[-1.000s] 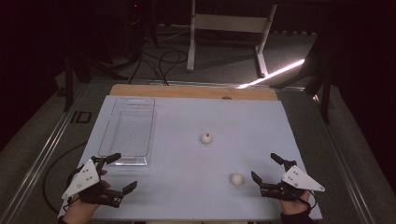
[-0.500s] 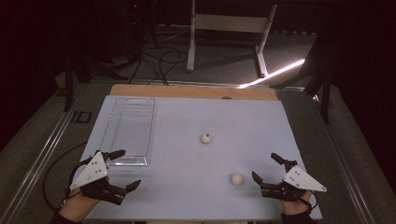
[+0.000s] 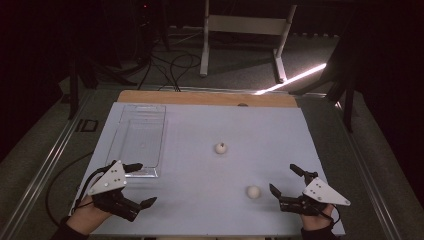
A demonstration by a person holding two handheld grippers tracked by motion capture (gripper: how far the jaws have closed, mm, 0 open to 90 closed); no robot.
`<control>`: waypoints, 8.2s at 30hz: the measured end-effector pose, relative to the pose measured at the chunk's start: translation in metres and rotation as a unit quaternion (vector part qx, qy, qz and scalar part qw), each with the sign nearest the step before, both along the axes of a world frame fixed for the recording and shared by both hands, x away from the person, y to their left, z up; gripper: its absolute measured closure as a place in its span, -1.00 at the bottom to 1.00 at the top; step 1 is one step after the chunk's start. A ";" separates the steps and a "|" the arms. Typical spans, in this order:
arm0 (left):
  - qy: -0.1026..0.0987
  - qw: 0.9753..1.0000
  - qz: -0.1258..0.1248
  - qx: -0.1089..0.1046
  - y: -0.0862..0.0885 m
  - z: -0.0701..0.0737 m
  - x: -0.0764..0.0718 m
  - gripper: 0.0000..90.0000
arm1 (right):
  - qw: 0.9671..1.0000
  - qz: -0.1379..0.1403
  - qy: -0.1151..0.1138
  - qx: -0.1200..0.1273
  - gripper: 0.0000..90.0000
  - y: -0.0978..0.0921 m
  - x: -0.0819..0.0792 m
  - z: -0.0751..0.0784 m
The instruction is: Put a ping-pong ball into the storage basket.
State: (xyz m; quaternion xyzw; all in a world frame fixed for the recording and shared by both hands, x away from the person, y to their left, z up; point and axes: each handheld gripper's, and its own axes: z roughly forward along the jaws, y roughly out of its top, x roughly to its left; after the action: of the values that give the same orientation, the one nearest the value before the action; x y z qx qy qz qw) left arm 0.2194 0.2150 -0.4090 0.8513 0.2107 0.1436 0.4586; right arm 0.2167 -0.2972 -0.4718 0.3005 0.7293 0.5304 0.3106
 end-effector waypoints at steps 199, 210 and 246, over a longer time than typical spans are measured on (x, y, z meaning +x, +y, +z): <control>0.091 0.948 -0.246 0.179 -0.301 -0.077 0.087 -0.52 | 1.000 -0.003 0.017 -0.001 -0.80 0.000 0.007 -0.006; 0.090 0.950 -0.238 0.181 -0.306 -0.085 0.088 -0.21 | 1.000 -0.003 0.018 -0.002 -0.80 0.000 0.007 -0.006; 0.090 0.934 -0.285 0.196 -0.295 -0.069 0.088 0.16 | 1.000 -0.003 0.019 -0.002 -0.80 0.001 0.007 -0.006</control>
State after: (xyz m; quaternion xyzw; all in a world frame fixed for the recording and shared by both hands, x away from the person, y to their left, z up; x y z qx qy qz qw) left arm 0.3074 -0.0796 -0.4783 0.9580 -0.0333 -0.0317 0.2831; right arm 0.2237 -0.2964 -0.4776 0.3121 0.7355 0.5218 0.2991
